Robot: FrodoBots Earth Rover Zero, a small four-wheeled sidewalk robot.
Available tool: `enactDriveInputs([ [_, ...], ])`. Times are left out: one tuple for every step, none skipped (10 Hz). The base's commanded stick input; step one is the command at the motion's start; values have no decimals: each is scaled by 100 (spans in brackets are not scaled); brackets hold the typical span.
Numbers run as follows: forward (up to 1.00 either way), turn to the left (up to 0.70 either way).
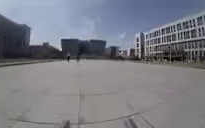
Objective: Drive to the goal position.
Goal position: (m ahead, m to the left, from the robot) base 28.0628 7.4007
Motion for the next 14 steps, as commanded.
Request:
enactDriveInputs([
  [85,-29],
  [85,-19],
  [85,0],
  [85,0],
  [85,0],
  [85,0],
  [85,0],
  [85,0],
  [85,0],
  [85,0],
  [85,0],
  [85,0],
  [85,0],
  [85,0],
])
